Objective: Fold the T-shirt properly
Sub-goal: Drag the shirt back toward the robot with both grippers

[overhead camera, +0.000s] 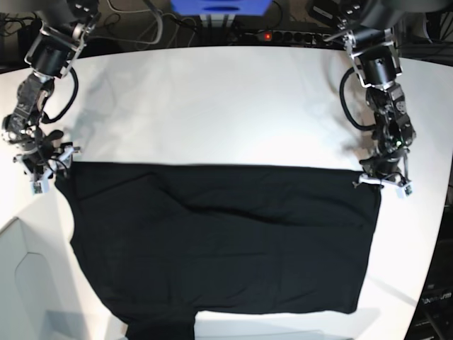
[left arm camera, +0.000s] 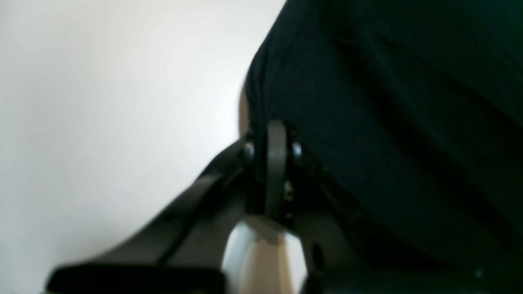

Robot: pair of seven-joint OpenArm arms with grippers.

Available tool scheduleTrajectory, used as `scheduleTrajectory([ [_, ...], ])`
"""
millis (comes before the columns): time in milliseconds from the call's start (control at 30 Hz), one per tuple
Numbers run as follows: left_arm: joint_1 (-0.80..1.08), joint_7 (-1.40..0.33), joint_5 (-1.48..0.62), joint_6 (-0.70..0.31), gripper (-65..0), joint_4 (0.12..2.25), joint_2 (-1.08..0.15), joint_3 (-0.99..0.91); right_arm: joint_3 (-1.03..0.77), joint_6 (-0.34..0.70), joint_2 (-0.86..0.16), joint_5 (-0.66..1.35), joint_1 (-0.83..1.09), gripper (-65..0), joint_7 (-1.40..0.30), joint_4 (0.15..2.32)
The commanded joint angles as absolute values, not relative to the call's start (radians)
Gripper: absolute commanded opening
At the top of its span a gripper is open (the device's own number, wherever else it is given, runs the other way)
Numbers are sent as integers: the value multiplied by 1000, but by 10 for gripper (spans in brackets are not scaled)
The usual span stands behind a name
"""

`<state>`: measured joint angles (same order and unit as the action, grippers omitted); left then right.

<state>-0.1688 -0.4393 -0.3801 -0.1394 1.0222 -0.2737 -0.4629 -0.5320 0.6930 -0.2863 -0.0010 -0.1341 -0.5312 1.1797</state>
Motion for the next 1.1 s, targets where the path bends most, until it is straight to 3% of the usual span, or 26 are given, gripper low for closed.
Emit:
scheduleTrajectory([
  [0,-173,-472,-375,-139,-650,1027,-280,-461,-535,698,-308,-1,-150,-285,-521,1185],
  [167,-162,-472,-375,-139,-650,1026,-280,-461,-533,698,-306,-1,-148,-296,-526,1178],
  [233,-159,-472,-375,-139,-650,1026,-280,-461,-530,698,-306,-1,-148,-340,-529,1178],
  [300,-157,-473,-375,-139,-650,1026,-278,-461,-506,698,-308,-1,-136,-435,-529,1176],
  [400,-130,-475,-380,-139,-650,1033,-280,-461,-458,698,-329,1,-120,-641,-529,1170],
  [567,-68,-483,-383,-139,-650,1087,-286,-466,-455,698,-338,2,-65,-650,-529,1227],
  [800,54,-484,-384,-137,-650,1305,-286,-469,-456,698,-340,1,42,-650,-530,1465],
  [1067,-25,-559,-384,-136,-650,1374,-321,-469,-447,698,-380,-1,-105,-650,-668,1501],
])
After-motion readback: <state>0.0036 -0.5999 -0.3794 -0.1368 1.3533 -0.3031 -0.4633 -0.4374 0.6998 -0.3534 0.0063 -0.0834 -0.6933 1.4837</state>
